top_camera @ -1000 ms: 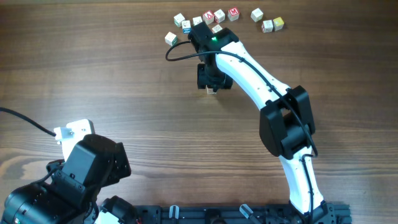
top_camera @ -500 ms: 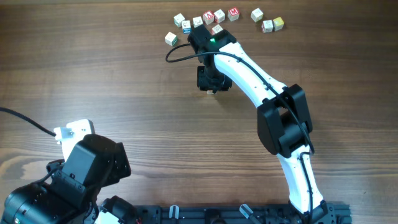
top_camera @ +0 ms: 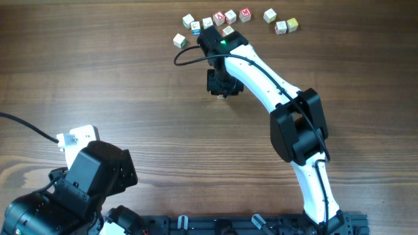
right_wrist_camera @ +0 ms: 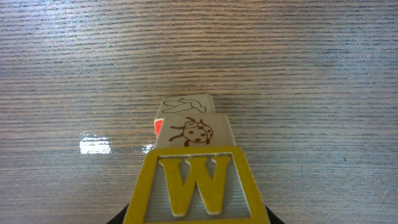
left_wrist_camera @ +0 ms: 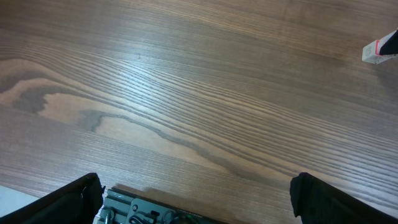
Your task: Form a tower
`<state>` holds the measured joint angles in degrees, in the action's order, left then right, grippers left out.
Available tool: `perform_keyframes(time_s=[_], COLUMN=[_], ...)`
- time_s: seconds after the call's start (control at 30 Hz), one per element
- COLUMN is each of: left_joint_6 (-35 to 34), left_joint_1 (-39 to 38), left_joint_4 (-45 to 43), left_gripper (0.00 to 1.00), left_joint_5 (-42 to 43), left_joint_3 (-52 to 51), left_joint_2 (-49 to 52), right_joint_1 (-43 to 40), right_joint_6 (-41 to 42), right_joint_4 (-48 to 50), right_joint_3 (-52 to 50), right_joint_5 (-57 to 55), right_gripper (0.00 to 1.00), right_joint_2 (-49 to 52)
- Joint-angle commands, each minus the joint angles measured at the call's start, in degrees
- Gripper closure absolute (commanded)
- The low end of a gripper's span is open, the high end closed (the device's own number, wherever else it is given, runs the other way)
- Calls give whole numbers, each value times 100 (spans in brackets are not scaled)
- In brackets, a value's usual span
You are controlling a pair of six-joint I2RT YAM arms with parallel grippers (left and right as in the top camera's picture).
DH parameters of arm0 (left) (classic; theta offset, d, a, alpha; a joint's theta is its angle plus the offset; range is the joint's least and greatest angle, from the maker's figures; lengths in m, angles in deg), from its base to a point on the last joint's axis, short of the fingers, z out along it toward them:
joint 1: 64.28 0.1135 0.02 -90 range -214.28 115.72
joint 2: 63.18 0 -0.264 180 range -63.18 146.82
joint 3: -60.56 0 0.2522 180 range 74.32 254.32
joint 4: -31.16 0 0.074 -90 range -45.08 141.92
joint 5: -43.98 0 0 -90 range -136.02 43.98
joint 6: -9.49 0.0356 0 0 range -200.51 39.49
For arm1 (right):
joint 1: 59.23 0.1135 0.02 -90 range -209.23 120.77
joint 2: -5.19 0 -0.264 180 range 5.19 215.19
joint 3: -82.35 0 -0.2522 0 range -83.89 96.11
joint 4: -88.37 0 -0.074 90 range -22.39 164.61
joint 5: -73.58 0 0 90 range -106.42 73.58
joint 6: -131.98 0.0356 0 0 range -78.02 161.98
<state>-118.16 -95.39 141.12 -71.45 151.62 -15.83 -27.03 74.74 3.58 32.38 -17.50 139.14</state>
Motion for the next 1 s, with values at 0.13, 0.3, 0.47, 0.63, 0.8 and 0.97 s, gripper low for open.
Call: perform_keyframes(time_s=[0.13, 0.3, 0.47, 0.63, 0.8, 0.97], left_joint_6=[-55, -55, -57, -55, -57, -55], left_joint_1=[26, 26, 26, 26, 26, 26], left_joint_4=[-13, -13, -13, -13, -11, -13], left_gripper=[0, 0, 0, 0, 0, 0], left_joint_5=[-9, -9, -9, -9, -9, -9], left_joint_3=[-4, -4, -4, -7, -4, -7], left_joint_2=[-4, -4, -4, -4, -4, -4], right_joint_1=[46, 46, 39, 39, 35, 35], right_joint_6=[-57, -166, -278, -280, -275, -284], right_joint_4=[35, 98, 310, 330, 348, 350], right_joint_3=[-52, -52, -52, -52, -42, -31], right_joint_5=[66, -44, -63, -63, -155, -216], right_gripper=[42, 31, 32, 42, 46, 53], right_joint_2=[76, 74, 131, 339, 348, 345])
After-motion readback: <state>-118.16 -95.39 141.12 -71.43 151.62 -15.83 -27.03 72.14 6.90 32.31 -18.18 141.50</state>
